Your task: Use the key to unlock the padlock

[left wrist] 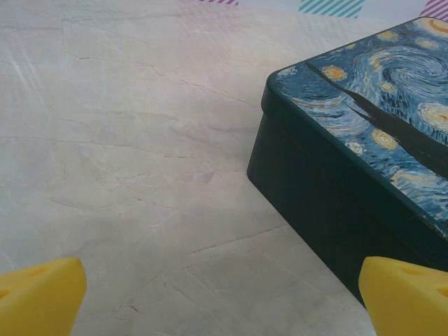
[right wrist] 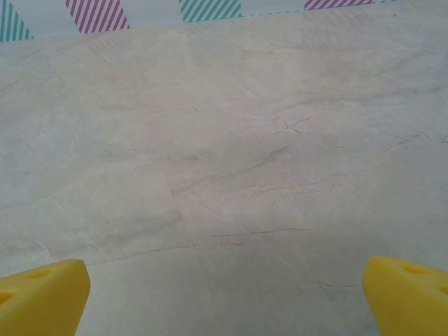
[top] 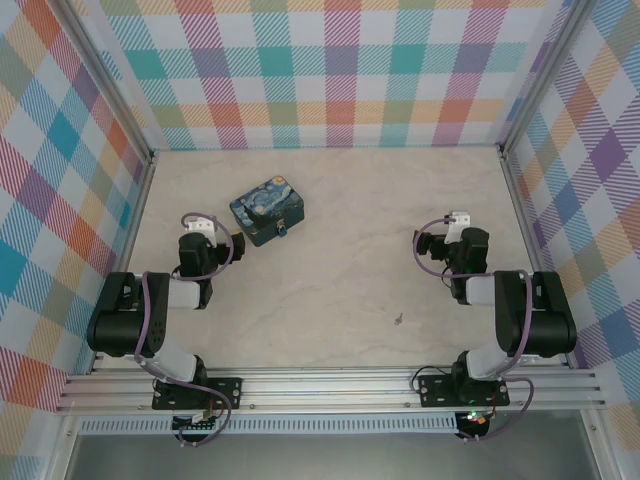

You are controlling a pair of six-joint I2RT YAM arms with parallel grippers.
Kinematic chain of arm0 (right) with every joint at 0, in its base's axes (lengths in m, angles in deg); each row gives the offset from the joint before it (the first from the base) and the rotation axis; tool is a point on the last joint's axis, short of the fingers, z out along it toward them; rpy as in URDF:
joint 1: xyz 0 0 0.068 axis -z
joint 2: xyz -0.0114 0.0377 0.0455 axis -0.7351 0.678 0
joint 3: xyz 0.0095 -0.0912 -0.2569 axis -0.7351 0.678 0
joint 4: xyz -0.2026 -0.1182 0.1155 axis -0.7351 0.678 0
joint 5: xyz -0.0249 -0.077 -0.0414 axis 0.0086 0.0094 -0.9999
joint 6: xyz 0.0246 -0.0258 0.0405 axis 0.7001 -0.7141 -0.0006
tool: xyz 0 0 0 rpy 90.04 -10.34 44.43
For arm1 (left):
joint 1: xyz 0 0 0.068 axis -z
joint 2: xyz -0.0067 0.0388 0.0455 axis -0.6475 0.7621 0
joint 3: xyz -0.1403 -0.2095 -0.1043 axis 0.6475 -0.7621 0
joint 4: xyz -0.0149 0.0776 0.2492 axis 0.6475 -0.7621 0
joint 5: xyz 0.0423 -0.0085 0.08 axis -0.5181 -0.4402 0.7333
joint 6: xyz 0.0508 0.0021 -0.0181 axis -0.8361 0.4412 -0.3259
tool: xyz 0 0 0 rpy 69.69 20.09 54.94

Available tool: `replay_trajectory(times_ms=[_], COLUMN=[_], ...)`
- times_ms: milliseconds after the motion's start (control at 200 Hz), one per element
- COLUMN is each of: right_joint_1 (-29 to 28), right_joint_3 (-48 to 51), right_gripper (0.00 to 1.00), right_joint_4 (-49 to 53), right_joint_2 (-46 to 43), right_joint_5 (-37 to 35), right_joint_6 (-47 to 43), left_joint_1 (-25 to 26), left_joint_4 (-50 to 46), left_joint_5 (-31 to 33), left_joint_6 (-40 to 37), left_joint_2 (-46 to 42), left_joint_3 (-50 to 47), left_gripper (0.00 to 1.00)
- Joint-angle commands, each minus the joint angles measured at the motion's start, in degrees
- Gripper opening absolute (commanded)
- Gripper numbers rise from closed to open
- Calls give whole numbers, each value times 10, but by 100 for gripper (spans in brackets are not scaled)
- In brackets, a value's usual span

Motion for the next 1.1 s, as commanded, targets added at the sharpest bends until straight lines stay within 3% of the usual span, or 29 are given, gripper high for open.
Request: replay_trajectory(times_ms=[0,800,875,965,1095], right_joint_1=[-3,-3,-3,-3,-3], right_joint_3=[-2,-2,-6,-21,-50], right_gripper=[100,100,100,100,100], right_joint_4=[-16,-17,6,83,233], right_joint_2=[-2,-3,-22,-76,-157], right_joint_5=[-2,-1,-25,-35,-16], right_joint_6=[-2,-1,9,17,45], left_joint_1=[9,9,9,9,8], left_joint_4=[-4,-3,-12,-70,-243], left_joint_5=[-1,7,18,31,73], left_joint_6=[-10,-6,-1,8,47], left_joint_2=[3,1,-20,-76,-169], left_joint_3=[8,8,5,7,44], left_gripper=[100,100,100,100,100])
